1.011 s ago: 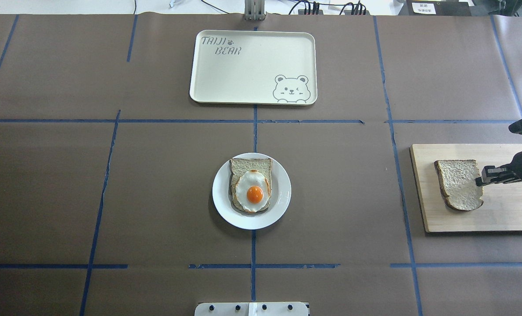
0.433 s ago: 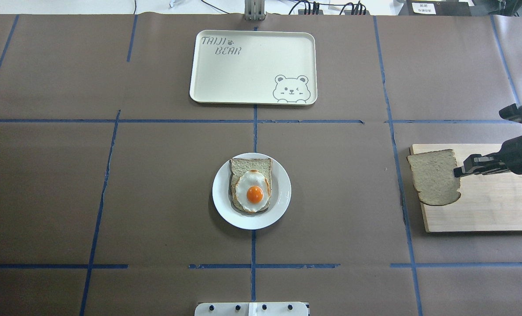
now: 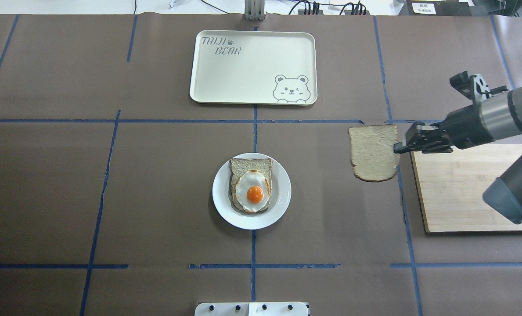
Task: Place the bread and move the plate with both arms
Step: 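Lift the bread slice with the right gripper and carry it over the plate, then lower the bread onto the egg toast and open the right gripper, then withdraw the right gripper toward the board while the left arm reaches toward the plate, then grasp the rim of the white plate nearest the left gripper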
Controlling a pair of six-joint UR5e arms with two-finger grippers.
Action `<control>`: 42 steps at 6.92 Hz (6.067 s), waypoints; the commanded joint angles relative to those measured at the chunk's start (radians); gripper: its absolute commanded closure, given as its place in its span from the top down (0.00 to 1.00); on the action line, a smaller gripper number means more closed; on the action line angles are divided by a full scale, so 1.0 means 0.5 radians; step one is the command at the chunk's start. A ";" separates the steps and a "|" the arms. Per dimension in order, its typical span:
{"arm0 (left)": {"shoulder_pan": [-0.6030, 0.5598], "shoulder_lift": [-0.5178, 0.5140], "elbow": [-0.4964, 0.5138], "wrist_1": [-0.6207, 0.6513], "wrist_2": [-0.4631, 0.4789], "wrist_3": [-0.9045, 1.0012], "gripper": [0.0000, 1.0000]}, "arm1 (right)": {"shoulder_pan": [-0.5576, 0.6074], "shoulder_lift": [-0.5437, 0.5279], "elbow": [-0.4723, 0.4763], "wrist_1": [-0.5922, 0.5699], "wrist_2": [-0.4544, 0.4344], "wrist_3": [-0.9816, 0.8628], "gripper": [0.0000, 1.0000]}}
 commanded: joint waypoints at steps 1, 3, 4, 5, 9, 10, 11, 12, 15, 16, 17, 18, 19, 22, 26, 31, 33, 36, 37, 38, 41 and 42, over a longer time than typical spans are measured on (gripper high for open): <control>0.003 0.001 0.001 0.000 0.000 0.000 1.00 | -0.371 0.316 -0.014 0.017 -0.317 0.268 0.00; 0.003 -0.002 0.007 0.000 0.000 0.000 1.00 | -0.719 0.540 -0.175 0.014 -0.754 0.251 0.00; 0.003 -0.002 0.001 0.000 0.000 0.000 1.00 | -0.732 0.608 -0.271 0.020 -0.804 0.211 0.00; 0.003 -0.002 -0.012 0.000 0.000 -0.003 1.00 | -0.747 0.618 -0.302 0.020 -0.814 0.089 0.00; 0.003 -0.005 -0.021 0.000 0.000 -0.006 1.00 | -0.744 0.612 -0.385 0.020 -0.857 0.057 0.00; 0.000 -0.002 -0.021 0.000 -0.003 -0.006 1.00 | -0.747 0.624 -0.425 0.023 -0.860 0.048 0.00; 0.003 -0.002 -0.021 0.000 -0.003 -0.006 1.00 | -0.750 0.627 -0.437 0.023 -0.884 0.045 0.00; 0.003 -0.002 -0.021 0.000 0.000 -0.006 1.00 | -0.753 0.624 -0.440 0.020 -0.885 0.045 0.00; 0.000 -0.002 -0.030 0.000 0.000 -0.009 1.00 | -0.806 0.651 -0.483 0.020 -0.982 0.042 0.05; 0.003 -0.002 -0.033 0.000 0.000 -0.009 1.00 | -0.809 0.646 -0.483 0.023 -0.983 0.039 0.05; 0.003 -0.002 -0.033 0.000 0.000 -0.009 1.00 | -0.806 0.645 -0.483 0.026 -0.980 0.036 0.11; 0.003 -0.005 -0.033 0.000 0.000 -0.009 1.00 | -0.806 0.645 -0.483 0.026 -0.980 -0.056 0.36; 0.003 -0.002 -0.033 0.000 0.000 -0.009 1.00 | -0.803 0.645 -0.483 0.023 -0.980 -0.102 0.79; 0.024 -0.033 -0.018 -0.006 0.000 -0.034 1.00 | -0.696 0.572 -0.383 0.020 -0.837 -0.093 1.00; 0.654 -0.109 -0.064 -0.993 -0.160 -1.516 1.00 | -0.203 0.002 -0.045 -0.100 -0.429 -0.105 1.00; 1.620 -0.661 -0.003 -1.609 0.531 -3.018 0.93 | 0.313 -0.544 0.032 -0.097 -0.115 -0.702 1.00; 1.993 -0.827 0.064 -1.827 1.081 -3.203 0.92 | 0.357 -0.603 0.032 -0.100 -0.111 -0.796 1.00; 2.177 -0.852 0.491 -2.674 1.623 -3.571 0.82 | 0.369 -0.622 0.032 -0.097 -0.115 -0.796 1.00; 2.217 -0.873 0.513 -2.706 1.690 -3.623 0.79 | 0.366 -0.622 0.032 -0.097 -0.115 -0.796 1.00; 2.245 -0.873 0.528 -2.736 1.766 -3.684 0.72 | 0.363 -0.622 0.032 -0.097 -0.118 -0.796 1.00; 2.423 -0.898 0.700 -2.982 1.963 -3.685 0.62 | 0.363 -0.637 0.032 -0.097 -0.121 -0.799 1.00; 2.432 -0.916 0.712 -2.985 1.973 -3.685 0.60 | 0.363 -0.640 0.032 -0.097 -0.121 -0.796 1.00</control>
